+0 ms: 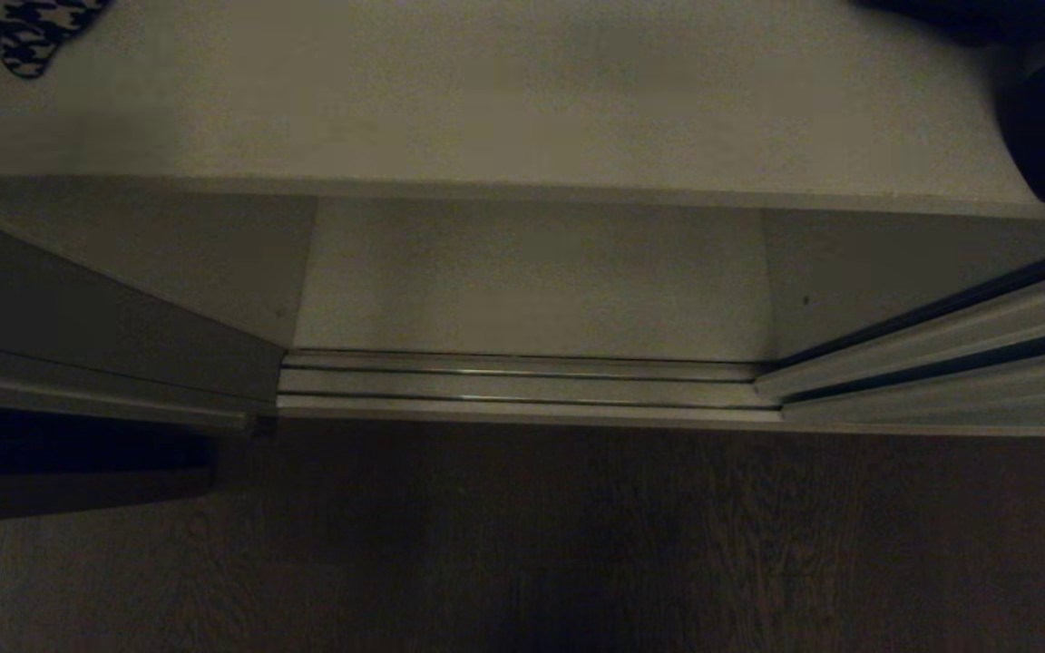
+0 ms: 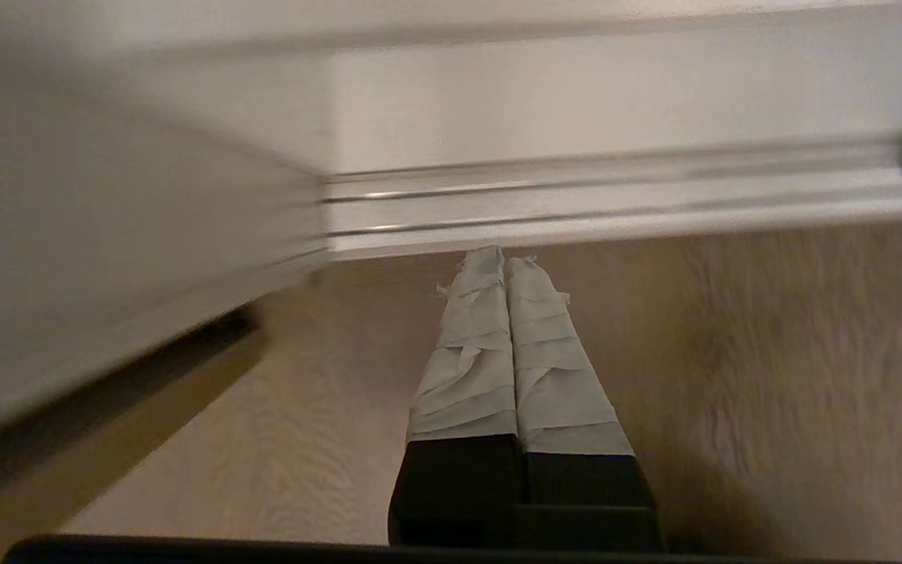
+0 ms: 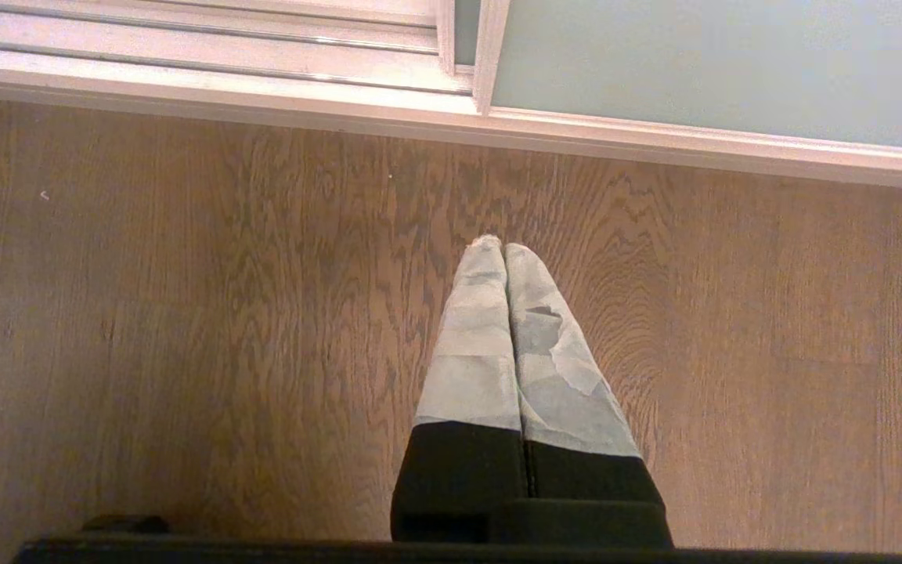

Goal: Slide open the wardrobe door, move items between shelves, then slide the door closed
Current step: Place the blue doll on the higher shelf, then close the door

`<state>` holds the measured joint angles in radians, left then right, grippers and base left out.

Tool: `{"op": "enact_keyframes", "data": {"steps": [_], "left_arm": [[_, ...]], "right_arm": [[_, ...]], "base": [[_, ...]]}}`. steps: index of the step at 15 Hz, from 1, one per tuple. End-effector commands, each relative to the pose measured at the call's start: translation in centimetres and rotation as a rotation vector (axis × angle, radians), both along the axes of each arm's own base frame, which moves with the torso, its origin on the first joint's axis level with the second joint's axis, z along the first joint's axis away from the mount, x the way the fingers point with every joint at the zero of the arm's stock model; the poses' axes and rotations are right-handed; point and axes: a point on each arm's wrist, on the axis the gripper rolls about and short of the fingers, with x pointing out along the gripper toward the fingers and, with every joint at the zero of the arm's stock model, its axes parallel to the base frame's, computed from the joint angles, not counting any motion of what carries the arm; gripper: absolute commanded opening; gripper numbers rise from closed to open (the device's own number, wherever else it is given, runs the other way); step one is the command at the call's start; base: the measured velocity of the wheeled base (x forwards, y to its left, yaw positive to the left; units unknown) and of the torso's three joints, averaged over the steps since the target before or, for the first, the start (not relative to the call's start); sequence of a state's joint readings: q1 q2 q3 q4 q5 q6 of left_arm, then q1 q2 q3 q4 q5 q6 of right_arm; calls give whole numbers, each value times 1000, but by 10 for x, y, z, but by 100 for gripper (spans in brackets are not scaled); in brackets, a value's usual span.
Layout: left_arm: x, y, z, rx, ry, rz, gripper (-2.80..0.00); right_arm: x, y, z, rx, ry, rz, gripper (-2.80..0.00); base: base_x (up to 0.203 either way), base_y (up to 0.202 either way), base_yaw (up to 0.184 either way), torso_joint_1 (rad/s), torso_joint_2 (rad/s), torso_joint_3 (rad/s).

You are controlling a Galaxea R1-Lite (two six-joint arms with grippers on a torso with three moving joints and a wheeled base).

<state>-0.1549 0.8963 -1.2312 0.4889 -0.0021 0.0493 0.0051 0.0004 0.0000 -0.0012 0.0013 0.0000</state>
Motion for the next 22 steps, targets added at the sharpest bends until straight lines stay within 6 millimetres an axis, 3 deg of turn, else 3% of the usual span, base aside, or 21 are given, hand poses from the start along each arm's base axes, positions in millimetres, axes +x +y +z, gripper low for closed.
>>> {"op": "enact_keyframes", "data": {"steps": [1, 4, 6, 12, 16, 18, 22], "left_arm": [[-58, 8, -8, -18, -124, 67, -280], [-117, 6, -41, -19, -230, 76, -280], [-128, 4, -82, -9, -204, 79, -280], [-119, 5, -205, 12, -53, 109, -280], [-86, 6, -260, 29, -65, 116, -280], [-76, 7, -274, 47, -127, 123, -280], [-76, 7, -272, 21, -155, 137, -280]], "right_arm": [[0, 0, 0, 0, -4, 0, -280], [0, 0, 0, 0, -4, 0, -280], [0, 0, 0, 0, -4, 0, -280], [0, 0, 0, 0, -4, 0, -280], [0, 0, 0, 0, -4, 1, -280], [0, 0, 0, 0, -4, 0, -280], [0, 0, 0, 0, -4, 0, -280]], "base": [[0, 0, 0, 0, 0, 0], [0, 0, 0, 0, 0, 0], [0, 0, 0, 0, 0, 0], [0, 0, 0, 0, 0, 0], [0, 0, 0, 0, 0, 0], [0, 0, 0, 0, 0, 0], [0, 0, 0, 0, 0, 0]]}}
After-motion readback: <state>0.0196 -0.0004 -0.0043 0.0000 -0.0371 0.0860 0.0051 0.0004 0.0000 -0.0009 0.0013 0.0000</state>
